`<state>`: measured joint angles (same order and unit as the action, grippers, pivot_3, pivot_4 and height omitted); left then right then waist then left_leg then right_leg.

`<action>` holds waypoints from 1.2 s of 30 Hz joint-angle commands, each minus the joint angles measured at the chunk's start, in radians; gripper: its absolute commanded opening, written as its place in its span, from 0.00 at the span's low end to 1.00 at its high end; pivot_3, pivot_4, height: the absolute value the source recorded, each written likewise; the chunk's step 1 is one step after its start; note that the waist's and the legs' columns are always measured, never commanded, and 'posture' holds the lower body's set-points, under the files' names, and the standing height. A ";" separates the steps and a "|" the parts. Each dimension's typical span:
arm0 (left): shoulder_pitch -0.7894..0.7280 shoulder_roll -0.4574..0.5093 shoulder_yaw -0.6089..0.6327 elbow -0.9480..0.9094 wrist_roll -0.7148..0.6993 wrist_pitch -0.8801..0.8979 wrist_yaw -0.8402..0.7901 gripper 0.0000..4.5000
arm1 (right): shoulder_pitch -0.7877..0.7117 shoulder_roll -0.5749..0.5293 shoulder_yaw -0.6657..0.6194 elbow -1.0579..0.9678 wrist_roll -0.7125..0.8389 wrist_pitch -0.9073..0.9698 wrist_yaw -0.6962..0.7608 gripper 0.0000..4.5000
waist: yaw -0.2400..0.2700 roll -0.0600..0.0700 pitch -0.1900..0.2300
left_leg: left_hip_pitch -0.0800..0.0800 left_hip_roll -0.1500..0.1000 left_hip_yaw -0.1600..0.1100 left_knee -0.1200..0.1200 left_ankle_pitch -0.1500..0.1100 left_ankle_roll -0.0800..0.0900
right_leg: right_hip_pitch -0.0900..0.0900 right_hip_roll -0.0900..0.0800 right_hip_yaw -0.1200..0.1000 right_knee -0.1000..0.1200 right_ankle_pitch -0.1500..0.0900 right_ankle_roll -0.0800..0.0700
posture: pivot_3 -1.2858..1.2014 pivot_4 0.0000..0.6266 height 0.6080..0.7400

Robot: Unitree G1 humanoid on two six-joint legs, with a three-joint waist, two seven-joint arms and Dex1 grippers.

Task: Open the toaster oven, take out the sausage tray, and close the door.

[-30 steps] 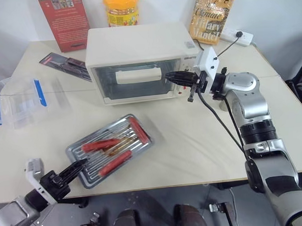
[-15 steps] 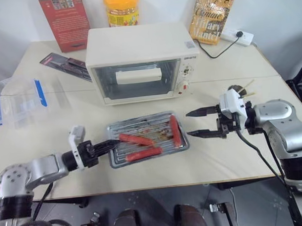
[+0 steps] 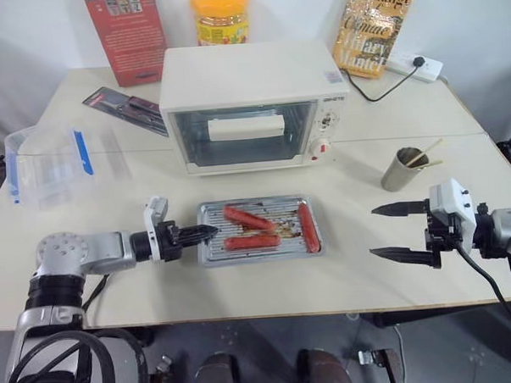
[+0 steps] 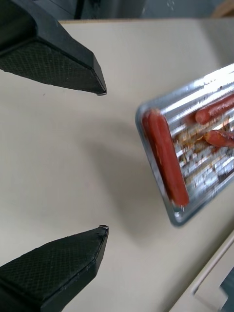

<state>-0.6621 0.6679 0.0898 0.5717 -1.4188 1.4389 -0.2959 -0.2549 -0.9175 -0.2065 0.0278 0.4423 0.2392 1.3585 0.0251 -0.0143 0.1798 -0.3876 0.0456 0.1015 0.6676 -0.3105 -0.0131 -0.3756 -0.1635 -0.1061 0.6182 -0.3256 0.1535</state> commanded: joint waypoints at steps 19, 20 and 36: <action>-0.057 0.234 -0.069 -0.045 0.532 -0.037 -0.469 1.00 | -0.073 -0.021 0.024 0.009 0.004 -0.013 0.010 1.00 | -0.032 0.000 0.000 | 0.001 0.001 0.000 -0.003 0.000 -0.001 | -0.002 0.000 0.000 0.002 0.000 0.000 | 0.52 0.24 1.00; -0.020 0.275 -0.094 -0.115 0.558 -0.097 -0.535 1.00 | -0.083 -0.021 0.034 0.022 -0.005 -0.019 0.015 1.00 | -0.037 -0.001 0.000 | 0.001 0.001 0.000 -0.003 0.000 -0.001 | -0.002 0.000 0.000 0.002 0.000 0.000 | 0.52 0.24 1.00; 0.326 0.230 0.126 -0.052 0.979 -1.497 -0.959 1.00 | -0.088 -0.003 0.146 0.208 -0.203 -0.245 -0.014 1.00 | -0.026 0.000 0.001 | -0.003 0.002 0.005 -0.002 -0.001 0.000 | -0.008 0.000 0.000 0.001 0.000 0.000 | 0.52 0.24 1.00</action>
<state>-0.3297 0.9007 0.1839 0.5115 -0.4313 -0.0166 -1.2250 -0.3541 -0.9272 -0.0425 0.2476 0.2400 0.0137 1.3635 -0.0012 -0.0146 0.1811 -0.3908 0.0473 0.1069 0.6655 -0.3117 -0.0132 -0.3837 -0.1640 -0.1065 0.6202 -0.3258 0.1531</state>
